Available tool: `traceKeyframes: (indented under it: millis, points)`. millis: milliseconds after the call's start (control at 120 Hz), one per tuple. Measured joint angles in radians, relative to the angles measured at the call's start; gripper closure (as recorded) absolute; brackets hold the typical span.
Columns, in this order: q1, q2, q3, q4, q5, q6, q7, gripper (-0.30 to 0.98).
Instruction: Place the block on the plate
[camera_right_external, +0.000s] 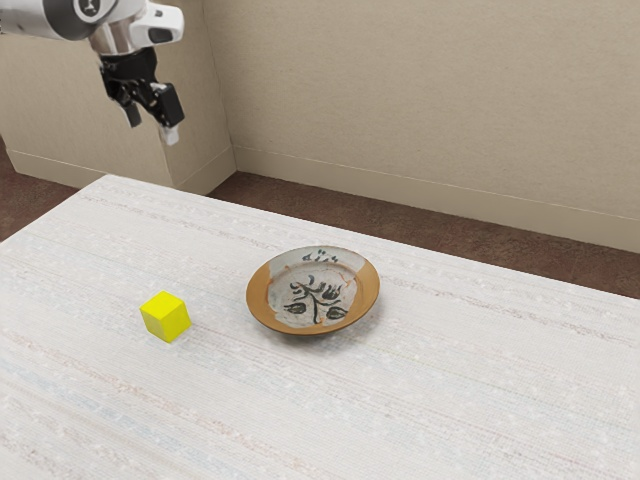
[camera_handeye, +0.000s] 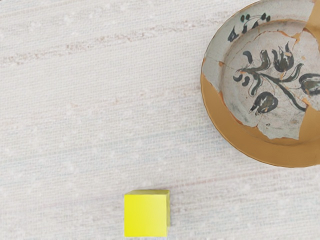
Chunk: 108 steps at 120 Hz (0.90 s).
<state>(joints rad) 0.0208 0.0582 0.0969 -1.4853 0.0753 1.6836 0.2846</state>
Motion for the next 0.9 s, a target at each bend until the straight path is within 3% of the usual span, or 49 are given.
traceKeyframes:
  millis: [167,375,558,900]
  points:
    - [0.0,0.02,0.008,-0.062,-0.011,0.001,0.006,0.0]
    - [0.061,0.042,0.019,-0.337,-0.019,0.176,0.046,0.0]
    - [0.108,0.047,0.015,-0.483,-0.03,0.339,0.087,0.0]
    - [0.151,0.214,0.013,-0.455,-0.08,0.514,0.185,0.0]
